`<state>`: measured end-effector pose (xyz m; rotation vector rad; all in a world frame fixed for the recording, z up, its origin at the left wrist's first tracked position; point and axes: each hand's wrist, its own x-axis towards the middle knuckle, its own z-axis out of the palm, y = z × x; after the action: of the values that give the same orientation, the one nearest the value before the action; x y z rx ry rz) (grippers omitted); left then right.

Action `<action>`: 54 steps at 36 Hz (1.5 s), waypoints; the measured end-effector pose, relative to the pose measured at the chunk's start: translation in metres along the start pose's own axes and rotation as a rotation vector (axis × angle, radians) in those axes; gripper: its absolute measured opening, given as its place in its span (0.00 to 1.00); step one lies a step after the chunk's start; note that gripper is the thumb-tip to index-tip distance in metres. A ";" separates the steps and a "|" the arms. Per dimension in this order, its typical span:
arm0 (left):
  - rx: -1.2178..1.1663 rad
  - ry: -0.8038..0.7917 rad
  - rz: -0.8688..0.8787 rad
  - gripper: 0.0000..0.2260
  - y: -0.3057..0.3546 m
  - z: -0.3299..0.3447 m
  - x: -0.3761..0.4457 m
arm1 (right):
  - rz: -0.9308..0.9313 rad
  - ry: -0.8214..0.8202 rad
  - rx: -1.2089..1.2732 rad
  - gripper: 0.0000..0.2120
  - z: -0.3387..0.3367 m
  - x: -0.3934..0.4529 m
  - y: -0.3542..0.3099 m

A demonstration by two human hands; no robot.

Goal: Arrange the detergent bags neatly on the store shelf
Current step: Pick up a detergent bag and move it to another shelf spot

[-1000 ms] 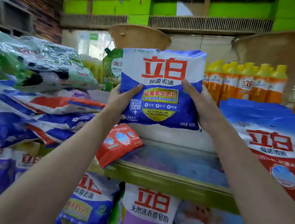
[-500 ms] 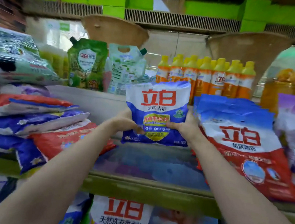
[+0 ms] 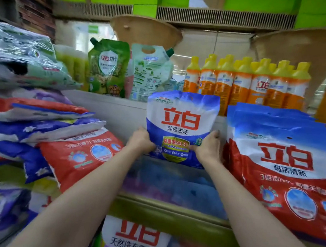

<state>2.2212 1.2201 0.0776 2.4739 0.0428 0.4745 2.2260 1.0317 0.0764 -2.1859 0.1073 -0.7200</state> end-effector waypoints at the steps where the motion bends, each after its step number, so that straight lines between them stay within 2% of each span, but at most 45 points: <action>1: 0.006 0.017 0.011 0.17 0.001 -0.006 -0.003 | -0.018 0.054 0.012 0.26 0.002 -0.004 -0.004; 5: -0.012 0.113 -0.002 0.19 0.001 -0.033 -0.015 | -0.121 0.176 0.076 0.17 0.007 -0.022 -0.015; 10: -0.031 0.243 -0.003 0.19 -0.013 -0.076 -0.029 | -0.270 0.162 0.016 0.19 0.009 -0.032 -0.042; 15: -0.025 0.396 0.004 0.13 -0.035 -0.125 -0.045 | -0.563 -0.078 -0.077 0.16 0.027 -0.051 -0.089; 21: -0.075 0.619 -0.023 0.08 -0.063 -0.187 -0.062 | -0.751 -0.366 -0.104 0.20 0.065 -0.077 -0.168; 24: -0.122 0.698 -0.004 0.07 -0.072 -0.214 -0.071 | -0.824 -0.366 -0.069 0.21 0.085 -0.086 -0.207; 28: -0.016 0.828 0.021 0.08 -0.092 -0.250 -0.075 | -0.856 -0.377 -0.053 0.21 0.111 -0.090 -0.252; 31: 0.108 0.951 -0.129 0.20 -0.115 -0.276 -0.071 | -0.834 -0.396 -0.053 0.22 0.126 -0.087 -0.274; 34: 0.108 0.861 -0.362 0.34 -0.144 -0.293 -0.063 | -0.742 -0.420 -0.014 0.24 0.142 -0.081 -0.290; 37: -0.067 0.679 -0.527 0.48 -0.173 -0.305 -0.042 | -0.606 -0.422 0.045 0.29 0.158 -0.071 -0.303; 38: -0.141 0.612 -0.538 0.48 -0.180 -0.308 -0.036 | -0.565 -0.440 0.056 0.31 0.162 -0.069 -0.307; 41: -0.287 0.470 -0.448 0.39 -0.189 -0.313 -0.027 | -0.486 -0.518 0.118 0.35 0.174 -0.065 -0.316; 45: -0.399 0.386 -0.382 0.40 -0.196 -0.320 -0.019 | -0.368 -0.514 0.190 0.39 0.185 -0.063 -0.323; 47: -0.456 0.346 -0.348 0.34 -0.196 -0.324 -0.015 | -0.316 -0.511 0.197 0.42 0.187 -0.059 -0.322; 49: -0.411 0.370 -0.295 0.27 -0.192 -0.326 -0.015 | -0.293 -0.523 0.224 0.42 0.186 -0.056 -0.318; 52: -0.360 0.473 -0.193 0.25 -0.190 -0.324 -0.009 | -0.239 -0.499 0.306 0.42 0.188 -0.053 -0.312; 54: -0.396 0.488 -0.105 0.22 -0.188 -0.321 -0.010 | -0.213 -0.505 0.343 0.42 0.186 -0.053 -0.309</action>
<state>2.1157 1.5532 0.2060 1.9149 0.2493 0.9318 2.2313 1.3801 0.1834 -1.9932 -0.4801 -0.2536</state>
